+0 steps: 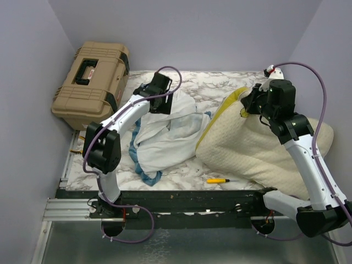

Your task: Put the pillow into the pillowcase

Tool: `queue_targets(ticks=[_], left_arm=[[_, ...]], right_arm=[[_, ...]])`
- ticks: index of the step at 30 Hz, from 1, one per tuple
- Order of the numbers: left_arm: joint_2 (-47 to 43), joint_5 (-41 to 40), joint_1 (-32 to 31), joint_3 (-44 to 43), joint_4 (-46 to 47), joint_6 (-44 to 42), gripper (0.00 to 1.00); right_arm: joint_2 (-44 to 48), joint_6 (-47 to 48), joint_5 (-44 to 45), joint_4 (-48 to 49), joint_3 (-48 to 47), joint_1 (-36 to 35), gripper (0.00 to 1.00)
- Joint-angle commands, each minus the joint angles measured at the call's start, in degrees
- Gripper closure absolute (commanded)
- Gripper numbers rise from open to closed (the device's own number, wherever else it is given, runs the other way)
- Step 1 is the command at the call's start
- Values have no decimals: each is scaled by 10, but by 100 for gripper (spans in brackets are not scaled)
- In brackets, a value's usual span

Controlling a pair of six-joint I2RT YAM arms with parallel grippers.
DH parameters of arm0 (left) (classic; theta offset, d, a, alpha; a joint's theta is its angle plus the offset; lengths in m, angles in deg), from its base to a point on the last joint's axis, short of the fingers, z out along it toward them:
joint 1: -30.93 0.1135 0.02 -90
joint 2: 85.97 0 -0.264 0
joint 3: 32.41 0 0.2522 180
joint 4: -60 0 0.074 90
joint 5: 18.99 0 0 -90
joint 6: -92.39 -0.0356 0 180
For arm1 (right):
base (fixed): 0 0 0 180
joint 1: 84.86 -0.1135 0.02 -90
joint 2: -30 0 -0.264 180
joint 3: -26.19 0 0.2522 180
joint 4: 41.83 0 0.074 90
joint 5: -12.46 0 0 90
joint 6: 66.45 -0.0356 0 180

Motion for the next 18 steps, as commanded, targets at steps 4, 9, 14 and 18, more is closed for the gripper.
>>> queue_targets(ticks=[4,9,14,18], left_arm=[[-119,60,56,213,-80,16,20],[-180,210,52,367,-56,97,27],[-244,290,-7,465,23,217,33],[-286,317,-92,481,109,331,37]], right_arm=[[-24,-23,-36,28,-19,1,100],[-53,-18,-24,34,-53,0,100],[-79,-11,30,19,-104,0,100],[-87,5,79,7,-133,0,100]])
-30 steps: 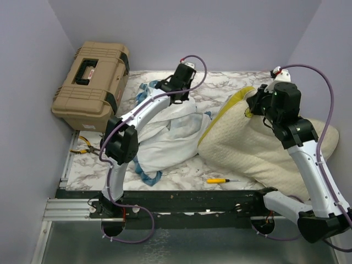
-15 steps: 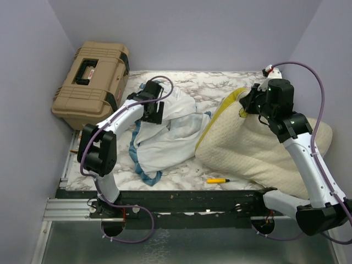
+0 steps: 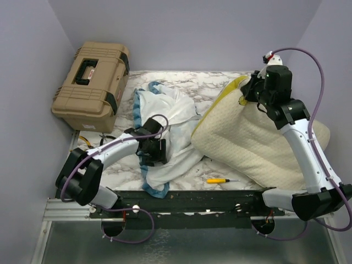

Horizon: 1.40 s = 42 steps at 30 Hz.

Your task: Put the pillow into the pillowcase

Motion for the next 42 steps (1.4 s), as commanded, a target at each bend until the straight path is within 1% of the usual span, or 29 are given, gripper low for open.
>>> queue_targets(ticks=[1,4,7,9,14,16,20,24,28,31,34,36,38,40,42], left_arm=[[-64,84,-92,8,128,169,37],[-95,73,-107,-4,140,184,37],[-119,36,-106,-37,127,133,32],[-114,2,-100,-73,97,86,28],[-36,-83,-77,-192,14,-44,24],[2,-126,-75,-236,3,-88,24],[96,-169,-72,-331,1,-154,24],[201,-136,-72,-438,1,-201,24],[293,-87,-78,-521,1,-231,25],[339,-64,-82,-562,7,-236,25],[376,-59,-82,-596,16,-236,25],[398,-59,-82,-616,21,-233,27],[423,-71,-82,-635,25,-226,32],[439,-81,-82,-653,27,-220,44],[453,-79,-80,-665,28,-222,59]], right_arm=[[3,19,76,12,-47,1,100],[4,30,95,11,-46,0,100],[9,34,101,11,-38,1,100],[14,37,108,11,-29,0,100],[33,52,151,0,-13,1,100],[41,62,172,-5,-10,1,100],[64,75,214,-6,-3,0,100],[82,82,231,-5,-6,1,100],[93,94,245,-8,-14,0,100],[99,101,252,-12,-18,0,100],[104,100,249,-16,-18,1,100],[105,100,245,-18,-17,1,100],[105,100,239,-18,-14,1,100],[104,99,233,-17,-12,1,100],[103,99,224,-17,-11,1,100]])
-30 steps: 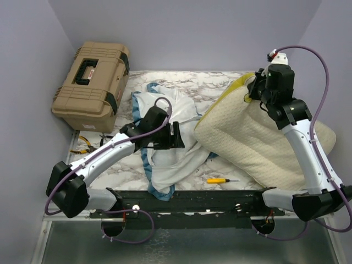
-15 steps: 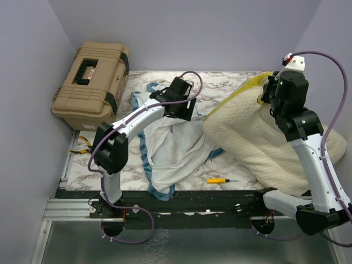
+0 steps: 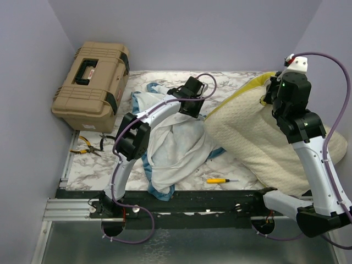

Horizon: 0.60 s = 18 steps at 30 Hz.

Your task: Put the pillow into the pillowcase

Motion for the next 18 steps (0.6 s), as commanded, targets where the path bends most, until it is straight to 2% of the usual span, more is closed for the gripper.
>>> queue_targets(ticks=[1,5,6,10,14,16,17,18], left_arm=[[31,4,2,-39,9,-4,68],[24,25,12,-35,9,-10,99],[17,25,15,-33,9,-9,100],[-21,8,37,-26,8,3,100],[-67,-50,57,-28,6,27,100],[-78,-37,62,-33,6,10,100],[-80,-21,62,-36,4,-3,99],[-81,-10,62,-38,-2,-13,86]], right_arm=[[14,14,13,-10,-9,1,100],[11,4,5,-13,-17,1,100],[10,3,0,-11,-17,1,100],[0,-3,-37,-6,-19,1,100],[-16,-15,-73,-5,-27,1,100],[-22,-20,-83,-3,-30,1,100],[-25,-23,-85,-3,-32,1,100],[-26,-25,-86,-3,-33,1,100]])
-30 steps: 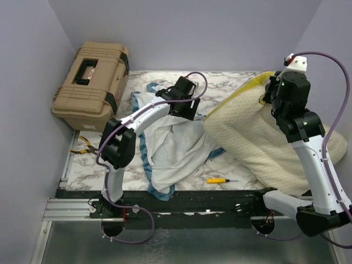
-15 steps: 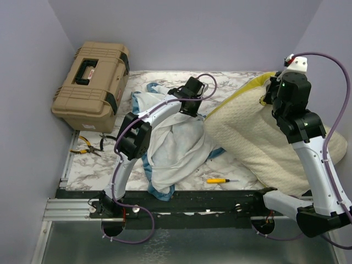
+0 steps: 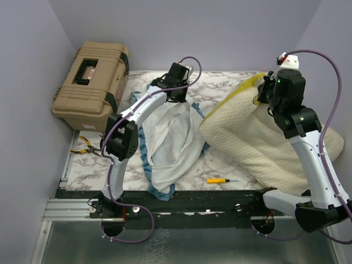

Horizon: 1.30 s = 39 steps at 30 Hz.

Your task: Put the pillow into the pillowcase

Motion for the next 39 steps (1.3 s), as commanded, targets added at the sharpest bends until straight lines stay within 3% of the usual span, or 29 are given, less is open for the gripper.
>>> queue_targets(ticks=[1,3,6,14,23,27,28,31,33,39], left_arm=[[-58,12,9,-16,-14,-32,72],[-57,26,8,-12,-26,-46,50],[-56,37,9,8,-35,-61,38],[-38,31,9,39,-37,-102,33],[45,28,9,-11,-38,-151,33],[63,79,9,-27,-41,-157,43],[63,78,9,-29,-43,-153,51],[50,44,9,-40,-44,-129,87],[36,18,9,-54,-46,-110,100],[-15,-53,9,-99,-61,-38,100]], right_arm=[[-6,-14,-26,4,-27,1,100],[-7,-16,-25,2,-26,1,100],[-8,-17,-24,-4,-23,1,100],[-8,-17,-27,-11,-24,1,100],[-14,-21,-52,-19,-30,1,100],[-23,-19,-63,-19,-36,1,100],[-25,-19,-64,-18,-39,1,100],[-36,-19,-88,-13,-50,1,100],[-46,-19,-124,-4,-55,1,100],[-69,-65,-194,48,-57,1,100]])
